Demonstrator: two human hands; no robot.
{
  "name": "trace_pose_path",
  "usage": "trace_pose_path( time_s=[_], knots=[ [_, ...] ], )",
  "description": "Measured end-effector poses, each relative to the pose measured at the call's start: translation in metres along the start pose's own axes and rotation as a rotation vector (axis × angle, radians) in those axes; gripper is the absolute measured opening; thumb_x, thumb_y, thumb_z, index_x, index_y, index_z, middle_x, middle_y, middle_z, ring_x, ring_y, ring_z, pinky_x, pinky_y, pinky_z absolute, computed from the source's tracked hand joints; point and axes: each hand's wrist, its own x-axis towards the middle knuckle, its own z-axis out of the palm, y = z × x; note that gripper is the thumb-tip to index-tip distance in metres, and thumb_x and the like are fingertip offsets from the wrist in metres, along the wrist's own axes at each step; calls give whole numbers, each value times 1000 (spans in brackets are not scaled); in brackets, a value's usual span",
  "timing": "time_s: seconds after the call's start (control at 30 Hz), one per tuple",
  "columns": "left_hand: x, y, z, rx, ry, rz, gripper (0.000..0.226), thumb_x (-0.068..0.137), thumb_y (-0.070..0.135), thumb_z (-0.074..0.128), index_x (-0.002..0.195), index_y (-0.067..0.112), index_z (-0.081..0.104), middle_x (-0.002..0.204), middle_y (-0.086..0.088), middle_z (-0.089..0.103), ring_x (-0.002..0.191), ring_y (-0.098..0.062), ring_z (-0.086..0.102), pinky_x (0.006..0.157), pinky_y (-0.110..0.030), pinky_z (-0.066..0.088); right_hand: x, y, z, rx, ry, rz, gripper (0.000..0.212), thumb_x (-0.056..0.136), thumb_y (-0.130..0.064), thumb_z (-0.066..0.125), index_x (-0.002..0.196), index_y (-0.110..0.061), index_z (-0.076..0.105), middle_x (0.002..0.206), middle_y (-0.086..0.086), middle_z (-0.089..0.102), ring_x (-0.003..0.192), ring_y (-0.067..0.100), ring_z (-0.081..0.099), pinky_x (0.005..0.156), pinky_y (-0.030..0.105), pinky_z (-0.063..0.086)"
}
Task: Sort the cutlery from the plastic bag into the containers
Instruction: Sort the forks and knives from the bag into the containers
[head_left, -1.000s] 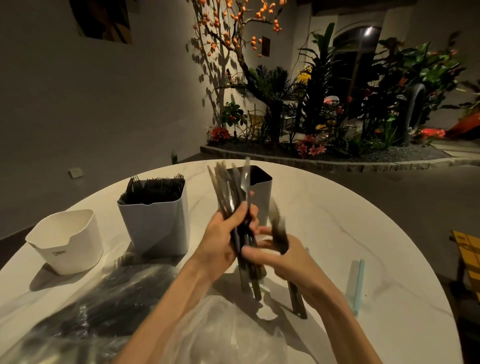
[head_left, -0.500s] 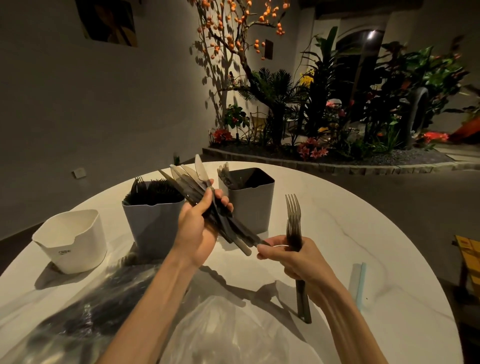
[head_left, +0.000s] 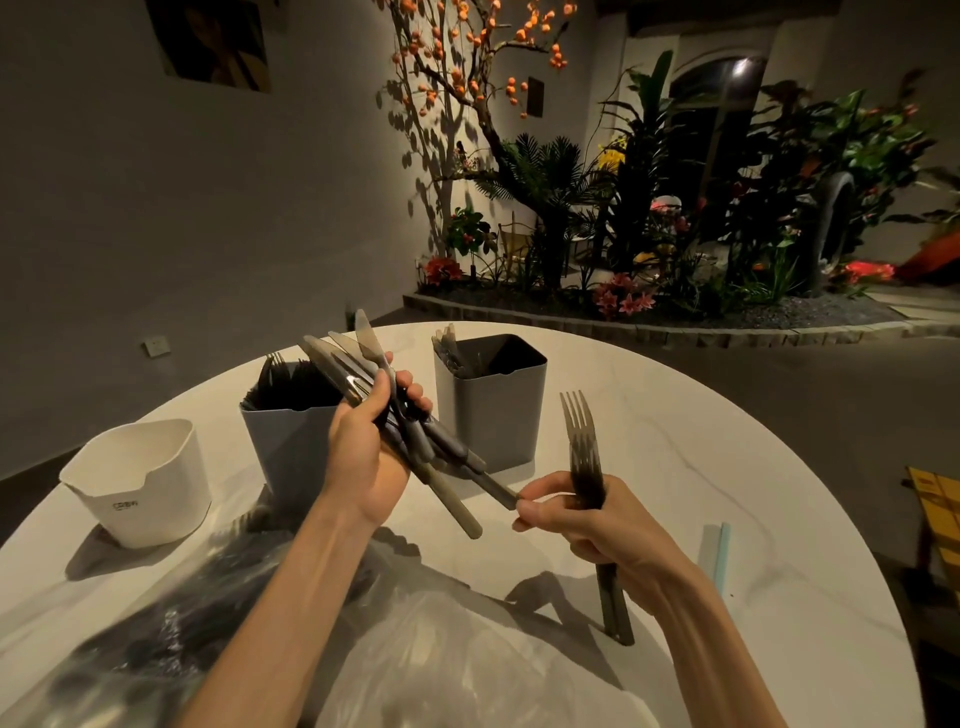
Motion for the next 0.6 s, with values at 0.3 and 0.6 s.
trace_pose_path(
  time_s=[0.3,0.6],
  knots=[
    [-8,-3,6,42,12,-55,29,104,21,51,94,16,77,91,-4,73,84,-18,71,83,-32,61,-4,-4,19,-94,-78,-55,47,68,-41,79,111,-26,66,69,-6,74,57,12,46,53,18,41],
    [-12,-10,11,107,1,-80,23,103,19,52,103,11,73,92,-6,75,85,-19,74,75,-32,61,-4,-4,24,-62,-33,-33,38,67,-42,79,95,-19,68,77,-2,78,49,5,43,52,19,39]
  ],
)
